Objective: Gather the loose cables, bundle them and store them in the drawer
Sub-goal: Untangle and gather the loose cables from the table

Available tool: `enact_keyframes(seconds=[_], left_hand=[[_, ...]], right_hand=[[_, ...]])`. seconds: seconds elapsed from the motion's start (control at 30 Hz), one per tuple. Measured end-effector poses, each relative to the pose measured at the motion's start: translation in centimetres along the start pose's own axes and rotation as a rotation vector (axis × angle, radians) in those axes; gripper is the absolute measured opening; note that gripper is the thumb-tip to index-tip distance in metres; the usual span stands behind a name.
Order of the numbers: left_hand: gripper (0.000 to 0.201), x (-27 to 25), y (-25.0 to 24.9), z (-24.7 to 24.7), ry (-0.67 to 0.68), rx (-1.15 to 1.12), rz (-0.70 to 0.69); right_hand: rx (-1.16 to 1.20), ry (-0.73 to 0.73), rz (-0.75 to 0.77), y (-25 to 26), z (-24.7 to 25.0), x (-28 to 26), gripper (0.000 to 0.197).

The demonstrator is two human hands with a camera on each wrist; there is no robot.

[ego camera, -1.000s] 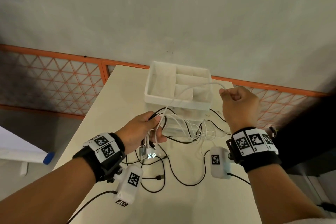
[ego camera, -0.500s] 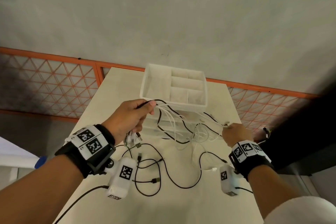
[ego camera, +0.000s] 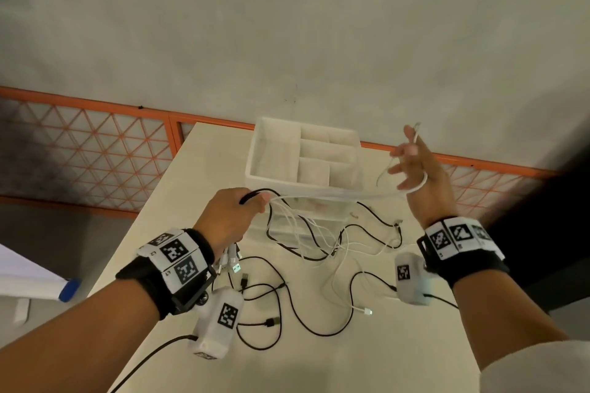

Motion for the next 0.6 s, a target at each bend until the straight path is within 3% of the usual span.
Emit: enact_keyframes(seconds=[0.07,0.1,0.17,0.2,0.27,0.37,0.43,0.5,0.57,0.6], left_hand=[[0.038,-0.2,-0.3,0.6,-0.02,0.02,-0.04],[0.037,-0.3,-0.4,0.8,-0.02,0.032,-0.056],[0.036,-0.5,-0.5,0.9,-0.019,0.063,-0.074],[0.035,-0.5,-0.5,0.9,-0.019,0.088,-0.078],[0.034,-0.5,-0.6,0.4,-0.001,0.149,-0.106],[0.036,-0.9,-2.3,-1.4,0.101,0.319,-0.248],[0.034,-1.6,-3.8,-2.9,0.183,0.35,-0.357],[0.044,-2.4,-5.2,-3.6,0.216,0.279,-0.416],[0.055,-2.8,-5.9,-2.8,0.18,0.177,-0.412],[0.059,-2.7,-5.8,-1.9,0.149,0.11,-0.39]], right_hand=[[-0.355,0.153,-0.111,-3.9,0.2,-1.4,0.03],[-0.515,0.27,-0.246,-6.1,0.2,-2.7,0.038],[-0.679,0.49,-0.517,-9.5,0.0,-5.6,0.062],[-0.69,0.538,-0.573,-9.6,-0.3,-6.4,0.07],[-0.575,0.563,-0.526,-7.5,-1.8,-7.1,0.076],[-0.311,0.579,-0.328,-1.6,-6.1,-7.8,0.083],[-0.249,0.61,-0.2,1.4,-9.8,-8.8,0.073],[-0.257,0.55,-0.126,1.5,-12.1,-9.6,0.037],[-0.275,0.489,-0.244,-0.9,-12.3,-10.0,0.006],[-0.34,0.527,-0.329,-2.7,-12.0,-10.3,0.009]])
Point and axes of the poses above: each hand's wrist, its own x-axis towards the middle knuckle, its own z-axis out of the back of the hand, y = z × x, the point moved 6 cm from there along x, towards the middle knuckle, and after that the axes turned 11 degrees about x, right-handed, at the moved point
